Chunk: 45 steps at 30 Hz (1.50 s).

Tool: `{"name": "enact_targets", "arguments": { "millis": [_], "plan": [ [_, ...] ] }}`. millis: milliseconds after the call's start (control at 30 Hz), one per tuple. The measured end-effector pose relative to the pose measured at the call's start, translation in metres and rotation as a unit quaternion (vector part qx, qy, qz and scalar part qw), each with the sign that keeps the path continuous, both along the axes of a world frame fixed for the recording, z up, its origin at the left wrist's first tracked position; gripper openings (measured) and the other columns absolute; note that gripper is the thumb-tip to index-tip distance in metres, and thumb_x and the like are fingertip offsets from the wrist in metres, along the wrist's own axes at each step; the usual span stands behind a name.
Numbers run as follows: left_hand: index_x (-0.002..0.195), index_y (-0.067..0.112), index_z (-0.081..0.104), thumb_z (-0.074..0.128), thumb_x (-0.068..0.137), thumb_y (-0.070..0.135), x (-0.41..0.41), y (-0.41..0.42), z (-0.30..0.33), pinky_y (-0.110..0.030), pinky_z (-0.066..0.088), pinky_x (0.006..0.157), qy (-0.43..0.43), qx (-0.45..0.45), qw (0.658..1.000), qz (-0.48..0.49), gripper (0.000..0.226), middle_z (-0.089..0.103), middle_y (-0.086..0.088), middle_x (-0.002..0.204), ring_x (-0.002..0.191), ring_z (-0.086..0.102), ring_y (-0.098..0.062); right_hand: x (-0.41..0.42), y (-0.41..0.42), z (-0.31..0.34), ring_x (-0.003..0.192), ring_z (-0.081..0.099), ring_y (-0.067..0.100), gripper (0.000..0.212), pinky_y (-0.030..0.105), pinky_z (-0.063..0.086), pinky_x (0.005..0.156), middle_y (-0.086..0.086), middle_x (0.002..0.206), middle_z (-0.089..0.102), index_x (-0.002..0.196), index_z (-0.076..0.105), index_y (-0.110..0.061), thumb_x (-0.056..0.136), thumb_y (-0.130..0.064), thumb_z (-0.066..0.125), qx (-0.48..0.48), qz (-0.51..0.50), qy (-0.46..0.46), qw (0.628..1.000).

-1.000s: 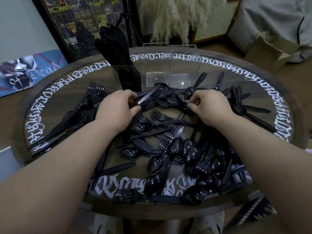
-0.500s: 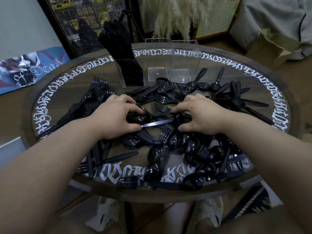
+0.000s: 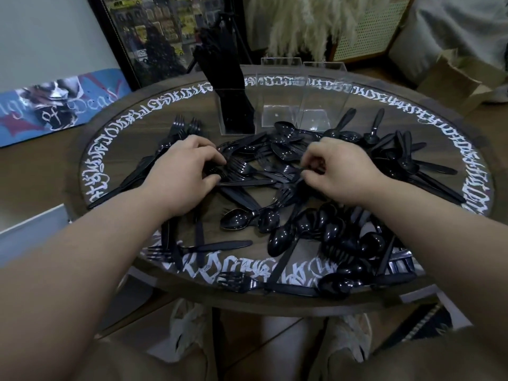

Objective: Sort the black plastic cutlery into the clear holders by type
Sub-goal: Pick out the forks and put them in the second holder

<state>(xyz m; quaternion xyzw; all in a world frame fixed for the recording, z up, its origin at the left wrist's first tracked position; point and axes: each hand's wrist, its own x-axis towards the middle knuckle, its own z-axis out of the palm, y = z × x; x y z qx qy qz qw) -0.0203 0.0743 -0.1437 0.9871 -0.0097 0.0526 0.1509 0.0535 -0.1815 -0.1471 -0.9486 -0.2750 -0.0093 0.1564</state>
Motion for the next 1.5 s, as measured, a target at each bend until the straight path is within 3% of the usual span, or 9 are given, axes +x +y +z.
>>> {"name": "enact_targets", "arguments": {
  "millis": [100,167,400,533,600,833,1000,1233,1500],
  "plan": [
    [0.113,0.035,0.064,0.069,0.084,0.034,-0.009,0.004,0.002,-0.032,0.028,0.105,0.04,0.014,0.998,-0.035,0.029,0.046,0.005,0.135,0.126,0.036,-0.019,-0.013,0.012,0.003,0.107,0.044,0.015,0.036,0.031,0.04,0.091,-0.004,0.108,0.048,0.116,0.063,-0.032,0.082,-0.039,0.067,-0.041,0.1,0.058,0.992],
    [0.12,0.04,0.061,0.067,0.085,0.037,-0.015,0.004,0.0,-0.038,0.027,0.11,0.071,0.043,0.995,-0.049,0.036,0.041,0.006,0.14,0.131,0.029,-0.021,-0.015,0.016,-0.002,0.109,0.043,0.016,0.034,0.029,0.038,0.088,-0.003,0.112,0.048,0.118,0.063,-0.033,0.085,-0.039,0.064,-0.074,0.107,0.056,0.99],
    [0.115,0.039,0.064,0.063,0.087,0.027,-0.022,0.009,-0.003,-0.046,0.032,0.108,0.077,0.077,0.993,-0.043,0.031,0.038,0.006,0.144,0.132,0.027,-0.022,-0.007,0.01,-0.007,0.102,0.054,0.024,0.029,0.029,0.04,0.079,0.003,0.109,0.053,0.112,0.066,-0.022,0.089,-0.039,0.061,-0.062,0.001,0.004,0.998],
    [0.126,0.037,0.058,0.065,0.087,0.03,-0.026,0.015,-0.003,-0.042,0.029,0.111,0.082,0.081,0.993,-0.03,0.04,0.031,0.007,0.15,0.136,0.023,-0.022,-0.005,0.01,-0.007,0.101,0.056,0.028,0.031,0.034,0.045,0.079,0.004,0.104,0.053,0.115,0.065,-0.018,0.091,-0.037,0.059,-0.056,-0.052,-0.027,0.997],
    [0.132,0.036,0.053,0.067,0.086,0.033,-0.028,0.017,-0.003,-0.04,0.028,0.112,0.083,0.077,0.993,-0.027,0.048,0.027,0.007,0.152,0.137,0.022,-0.021,-0.009,0.014,-0.003,0.101,0.056,0.029,0.033,0.036,0.047,0.079,0.006,0.112,0.052,0.12,0.06,-0.017,0.09,-0.032,0.061,-0.035,-0.069,-0.05,0.996],
    [0.13,0.032,0.056,0.057,0.089,0.02,-0.048,0.011,0.003,-0.034,0.03,0.108,0.045,0.045,0.996,-0.062,0.043,0.033,0.006,0.149,0.132,0.032,-0.018,-0.039,0.035,0.02,0.098,0.053,0.017,0.029,0.032,0.045,0.085,-0.004,0.113,0.049,0.109,0.062,-0.026,0.083,-0.036,0.069,-0.051,0.101,0.018,0.993],
    [0.128,0.033,0.057,0.06,0.089,0.043,-0.066,-0.016,0.011,-0.03,0.031,0.105,0.04,0.055,0.988,-0.14,0.041,0.039,0.007,0.144,0.129,0.034,-0.015,-0.052,0.01,0.033,0.104,0.054,0.018,0.041,0.032,0.046,0.086,-0.004,0.12,0.048,0.121,0.057,-0.028,0.083,-0.042,0.068,-0.141,0.112,0.023,0.983],
    [0.142,0.036,0.038,0.051,0.091,0.051,-0.065,-0.071,0.007,-0.042,0.028,0.112,0.084,0.093,0.975,-0.181,0.055,0.026,0.005,0.152,0.138,0.022,-0.018,-0.063,-0.064,0.036,0.102,0.056,0.022,0.049,0.027,0.041,0.076,0.001,0.118,0.051,0.129,0.054,-0.025,0.084,-0.037,0.068,-0.137,-0.03,0.027,0.99],
    [0.146,0.037,0.026,0.046,0.093,0.053,-0.02,-0.151,0.005,-0.046,0.027,0.111,0.081,0.135,0.96,-0.231,0.059,0.016,0.002,0.156,0.141,0.014,-0.024,-0.041,-0.14,0.019,0.105,0.055,0.031,0.048,0.034,0.043,0.087,0.011,0.12,0.051,0.129,0.056,-0.017,0.084,-0.028,0.069,-0.061,-0.244,0.039,0.967]
  ]
}}
